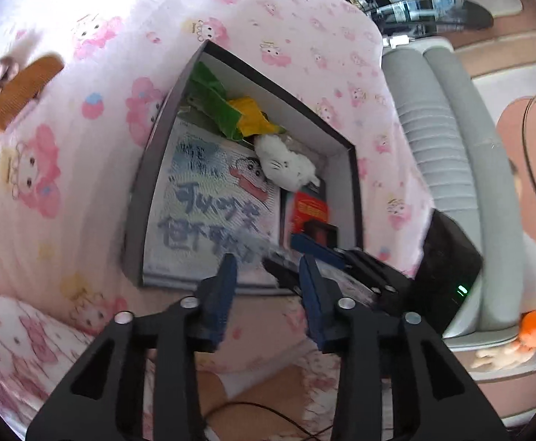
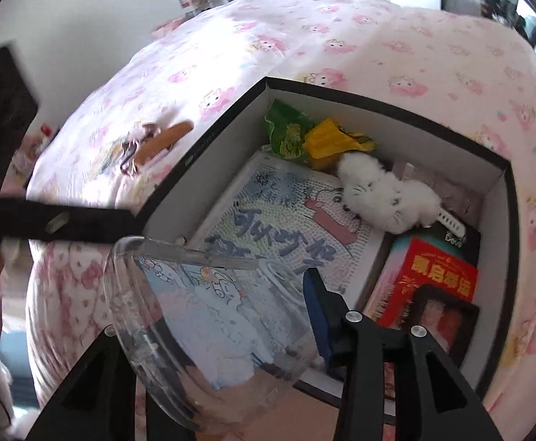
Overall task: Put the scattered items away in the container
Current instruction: 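Open the right gripper to release the case onto the picture book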
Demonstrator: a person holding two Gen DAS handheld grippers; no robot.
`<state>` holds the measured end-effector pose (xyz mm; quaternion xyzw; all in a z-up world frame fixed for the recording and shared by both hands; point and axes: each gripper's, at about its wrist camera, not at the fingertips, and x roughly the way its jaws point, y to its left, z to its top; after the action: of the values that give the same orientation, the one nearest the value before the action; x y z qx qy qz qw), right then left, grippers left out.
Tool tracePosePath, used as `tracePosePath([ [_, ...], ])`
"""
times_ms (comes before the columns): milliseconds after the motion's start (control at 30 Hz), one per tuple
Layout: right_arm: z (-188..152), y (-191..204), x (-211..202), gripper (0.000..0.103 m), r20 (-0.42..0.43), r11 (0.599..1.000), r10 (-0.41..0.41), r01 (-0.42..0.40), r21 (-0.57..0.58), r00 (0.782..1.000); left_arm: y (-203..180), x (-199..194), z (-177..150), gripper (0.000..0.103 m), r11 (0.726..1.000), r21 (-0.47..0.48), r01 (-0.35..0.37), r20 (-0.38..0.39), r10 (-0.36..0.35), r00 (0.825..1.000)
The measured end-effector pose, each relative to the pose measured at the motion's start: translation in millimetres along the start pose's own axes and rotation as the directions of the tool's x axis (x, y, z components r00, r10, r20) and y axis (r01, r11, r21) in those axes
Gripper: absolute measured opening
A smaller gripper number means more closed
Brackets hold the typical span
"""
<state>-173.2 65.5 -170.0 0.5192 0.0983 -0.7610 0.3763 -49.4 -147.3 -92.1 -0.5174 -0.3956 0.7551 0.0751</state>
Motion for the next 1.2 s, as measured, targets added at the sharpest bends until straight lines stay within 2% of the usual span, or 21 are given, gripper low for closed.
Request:
tracePosePath([
  [33,-0.1,1.5,1.8,0.028,0.002,1.0,0.025,-0.025,0.01,1.0,1.1,-2.6,-2.5,0.04,1.0,-0.014,0.027,0.004,-0.027,1.0],
  [67,0.1,3.7,2.8,0.026,0.004,1.0,0.03,-0.03,0.007,1.0,1.9,-2.2,-4.5,0.043,0.998,-0.031,0.051,-0.001,-0.051,0.999],
  [167,-0.1,13.5,0.2,0.024,0.031,1.0,0.001,-0.001,-0.011,1.0,3.7,0.7,-10.3,0.047,0.979,-0.099,0.176,-0.029,-0.18,0.983],
  [233,0.0,15.1,-1.3,0.023,0.035,1.0,0.014,-0.014,0.001,0.999,-1.3,-0.5,-14.2,0.051,0.973,-0.105,0.203,-0.012,-0.206,0.979],
  [300,0.4,19.3,1.3,0.023,0.033,1.0,0.022,-0.022,-0.007,0.999,-5.1,3.0,-13.8,0.049,0.983,-0.103,0.151,0.001,-0.152,0.988],
  [333,0.8,21.4,2.6,0.023,0.028,0.999,0.031,-0.03,-0.011,0.999,-5.7,5.4,-12.9,0.04,0.987,-0.099,0.127,0.009,-0.127,0.992],
  [433,0.2,23.9,0.3,0.025,0.028,0.999,0.043,-0.043,-0.015,0.999,-6.1,9.9,-10.6,0.025,0.982,-0.099,0.163,0.007,-0.163,0.987],
  [500,-1.1,20.7,-4.9,0.027,0.014,0.997,0.073,-0.072,-0.016,0.997,-9.3,5.7,-6.8,0.022,0.989,-0.069,0.129,0.019,-0.128,0.992],
  [533,-2.1,18.7,-7.6,0.031,0.005,0.995,0.097,-0.097,-0.013,0.995,-8.8,2.1,-4.5,0.022,0.991,-0.055,0.12,0.016,-0.119,0.993],
  [600,-1.6,14.9,-8.0,0.038,-0.03,0.992,0.127,-0.128,-0.018,0.991,-8.1,2.9,-1.2,0.022,0.989,-0.059,0.134,-0.017,-0.135,0.991],
  [667,-3.0,14.2,-6.7,0.041,-0.058,0.991,0.13,-0.132,-0.023,0.99,-11.9,6.0,-1.1,0.022,0.993,-0.034,0.111,-0.039,-0.112,0.993],
  [733,-4.5,14.6,-5.7,0.044,-0.078,0.993,0.107,-0.11,-0.041,0.991,-13.6,6.1,-1.4,0.022,0.994,-0.03,0.109,-0.042,-0.11,0.993],
  [833,-7.2,18.6,-5.1,0.044,-0.062,0.997,0.059,-0.062,-0.045,0.996,-15.2,9.3,5.3,0.017,0.994,-0.022,0.105,-0.048,-0.106,0.993],
  [933,-7.3,21.2,-8.4,0.044,-0.025,0.997,0.023,-0.025,-0.066,0.999,-31.1,14.9,22.1,0.014,0.996,0.042,0.08,-0.048,-0.077,0.996],
  [1033,-3.0,8.7,-13.9,0.044,-0.002,0.996,0.083,-0.083,-0.014,0.997,-45.8,20.6,34.9,0.013,0.991,0.133,0.004,-0.026,-0.001,1.0],
  [1133,-0.1,-2.7,-17.0,0.044,-0.007,0.986,0.163,-0.162,0.025,0.987,-32.4,24.9,45.4,0.013,0.989,0.141,-0.038,-0.032,0.043,0.999],
  [1200,0.2,-9.0,-16.8,0.045,-0.022,0.969,0.241,-0.24,0.051,0.97,-17.8,33.6,50.8,0.013,0.987,0.136,-0.09,-0.057,0.099,0.993],
])
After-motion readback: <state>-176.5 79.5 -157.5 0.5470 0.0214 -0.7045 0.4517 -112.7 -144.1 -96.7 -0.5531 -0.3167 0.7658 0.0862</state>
